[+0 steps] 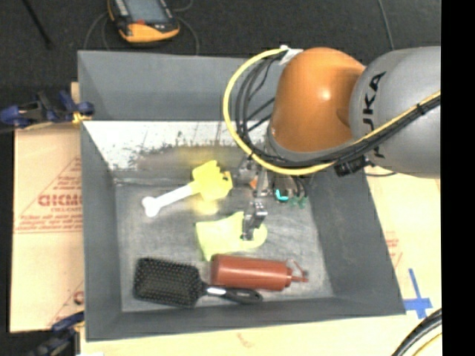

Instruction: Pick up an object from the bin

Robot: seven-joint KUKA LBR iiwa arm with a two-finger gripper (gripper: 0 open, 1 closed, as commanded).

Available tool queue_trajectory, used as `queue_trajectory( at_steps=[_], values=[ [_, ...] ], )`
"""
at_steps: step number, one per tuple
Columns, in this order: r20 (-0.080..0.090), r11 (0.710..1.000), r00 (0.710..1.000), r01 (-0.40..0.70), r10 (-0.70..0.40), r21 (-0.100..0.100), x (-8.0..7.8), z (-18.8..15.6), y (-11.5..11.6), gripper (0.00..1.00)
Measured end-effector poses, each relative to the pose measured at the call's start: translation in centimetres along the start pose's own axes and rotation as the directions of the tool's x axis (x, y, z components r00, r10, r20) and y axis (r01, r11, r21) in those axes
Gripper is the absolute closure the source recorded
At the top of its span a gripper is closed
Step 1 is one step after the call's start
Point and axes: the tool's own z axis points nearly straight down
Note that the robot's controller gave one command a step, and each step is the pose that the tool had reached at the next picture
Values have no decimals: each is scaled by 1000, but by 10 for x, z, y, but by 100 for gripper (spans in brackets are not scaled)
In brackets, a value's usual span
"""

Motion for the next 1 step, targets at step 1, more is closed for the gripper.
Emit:
queue_trajectory(
  at_steps=[1],
  values=[
    [7,1000,1000,-1,1,-1,-1,-4,0,0]
  ],
)
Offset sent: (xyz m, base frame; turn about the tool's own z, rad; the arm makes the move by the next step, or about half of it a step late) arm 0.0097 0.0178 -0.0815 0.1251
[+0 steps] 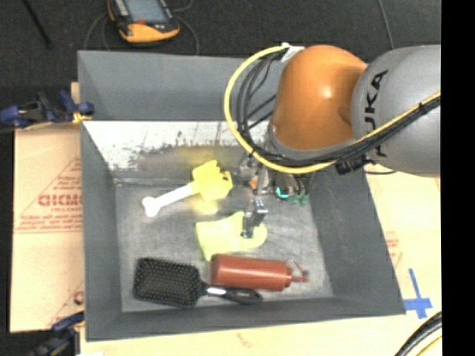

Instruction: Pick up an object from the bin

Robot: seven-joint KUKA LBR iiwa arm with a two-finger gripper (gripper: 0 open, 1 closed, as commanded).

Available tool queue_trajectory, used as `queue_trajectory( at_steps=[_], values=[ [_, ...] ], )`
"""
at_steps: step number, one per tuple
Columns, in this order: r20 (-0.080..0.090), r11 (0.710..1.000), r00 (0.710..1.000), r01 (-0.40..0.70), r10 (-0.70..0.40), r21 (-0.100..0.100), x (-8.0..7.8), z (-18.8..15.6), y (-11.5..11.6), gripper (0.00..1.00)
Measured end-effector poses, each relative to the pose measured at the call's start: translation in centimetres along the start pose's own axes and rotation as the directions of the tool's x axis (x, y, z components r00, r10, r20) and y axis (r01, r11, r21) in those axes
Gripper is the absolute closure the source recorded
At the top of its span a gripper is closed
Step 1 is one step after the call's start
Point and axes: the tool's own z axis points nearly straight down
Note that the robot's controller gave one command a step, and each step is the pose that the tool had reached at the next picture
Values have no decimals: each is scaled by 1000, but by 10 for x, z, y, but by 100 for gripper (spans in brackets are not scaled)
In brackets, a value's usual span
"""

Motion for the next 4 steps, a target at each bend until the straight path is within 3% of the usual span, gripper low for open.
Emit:
queue_trajectory(
  at_steps=[1,2,3,4],
  values=[
    [8,998,998,-62,62,-1,-7,37,8,0],
    [3,1000,1000,-22,22,1,22,94,36,0],
    [-3,997,997,78,-78,-1,3,130,37,0],
    [3,1000,1000,27,-27,1,-14,150,54,0]
  ],
)
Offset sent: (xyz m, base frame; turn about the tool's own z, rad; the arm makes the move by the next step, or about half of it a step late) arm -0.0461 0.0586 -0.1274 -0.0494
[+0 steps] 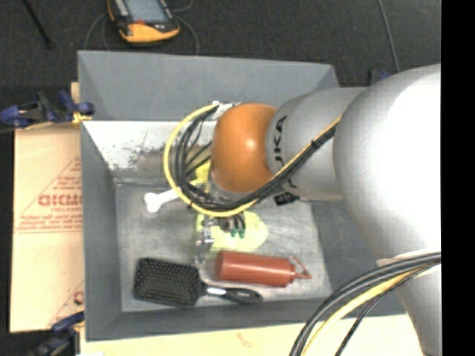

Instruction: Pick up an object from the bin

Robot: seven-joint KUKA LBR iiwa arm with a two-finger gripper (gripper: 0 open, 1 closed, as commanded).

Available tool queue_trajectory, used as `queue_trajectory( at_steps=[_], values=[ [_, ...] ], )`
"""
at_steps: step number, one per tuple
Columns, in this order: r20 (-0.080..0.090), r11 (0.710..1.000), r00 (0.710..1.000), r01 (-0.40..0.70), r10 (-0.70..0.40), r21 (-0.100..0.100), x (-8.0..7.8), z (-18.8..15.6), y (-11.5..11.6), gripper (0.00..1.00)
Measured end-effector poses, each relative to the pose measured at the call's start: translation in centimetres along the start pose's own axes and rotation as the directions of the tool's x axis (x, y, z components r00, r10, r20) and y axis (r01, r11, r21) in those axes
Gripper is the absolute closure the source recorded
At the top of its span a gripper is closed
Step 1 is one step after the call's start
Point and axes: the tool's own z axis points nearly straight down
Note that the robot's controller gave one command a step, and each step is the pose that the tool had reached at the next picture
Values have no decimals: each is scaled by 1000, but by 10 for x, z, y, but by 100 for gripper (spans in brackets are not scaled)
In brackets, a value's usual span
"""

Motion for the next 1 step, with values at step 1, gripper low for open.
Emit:
queue_trajectory(
  at_steps=[1],
  values=[
    [-2,1000,1000,-11,11,-4,-17,5,-19,0]
  ],
)
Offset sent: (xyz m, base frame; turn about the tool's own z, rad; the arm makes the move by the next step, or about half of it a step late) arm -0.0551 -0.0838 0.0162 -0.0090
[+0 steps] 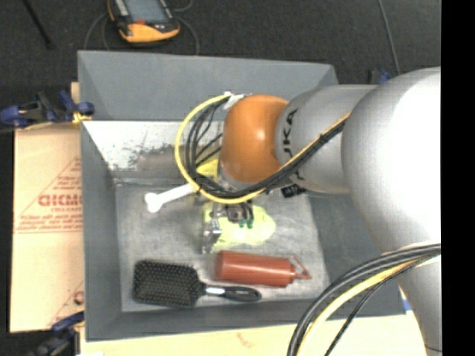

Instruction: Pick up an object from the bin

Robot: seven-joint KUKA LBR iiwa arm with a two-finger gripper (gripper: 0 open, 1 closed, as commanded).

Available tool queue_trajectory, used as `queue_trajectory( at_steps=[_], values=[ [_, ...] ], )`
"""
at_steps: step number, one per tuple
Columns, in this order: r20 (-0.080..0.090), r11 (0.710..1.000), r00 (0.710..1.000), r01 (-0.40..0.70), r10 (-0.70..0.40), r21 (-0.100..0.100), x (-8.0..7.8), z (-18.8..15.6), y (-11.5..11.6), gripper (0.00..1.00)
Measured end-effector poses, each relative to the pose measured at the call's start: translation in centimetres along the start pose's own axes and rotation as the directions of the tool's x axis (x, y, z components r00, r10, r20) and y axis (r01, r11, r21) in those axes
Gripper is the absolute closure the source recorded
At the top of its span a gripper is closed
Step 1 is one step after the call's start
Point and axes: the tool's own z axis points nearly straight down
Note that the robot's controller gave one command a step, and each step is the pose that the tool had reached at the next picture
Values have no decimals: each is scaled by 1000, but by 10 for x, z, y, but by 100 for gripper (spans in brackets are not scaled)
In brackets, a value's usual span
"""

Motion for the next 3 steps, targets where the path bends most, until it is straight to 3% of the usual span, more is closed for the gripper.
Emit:
queue_trajectory(
  at_steps=[1,2,3],
  values=[
    [3,1000,1000,10,-10,4,39,-12,-44,0],
    [0,985,985,-175,175,3,77,2,-56,100],
    [0,985,985,-175,175,2,77,2,-56,100]
  ],
)
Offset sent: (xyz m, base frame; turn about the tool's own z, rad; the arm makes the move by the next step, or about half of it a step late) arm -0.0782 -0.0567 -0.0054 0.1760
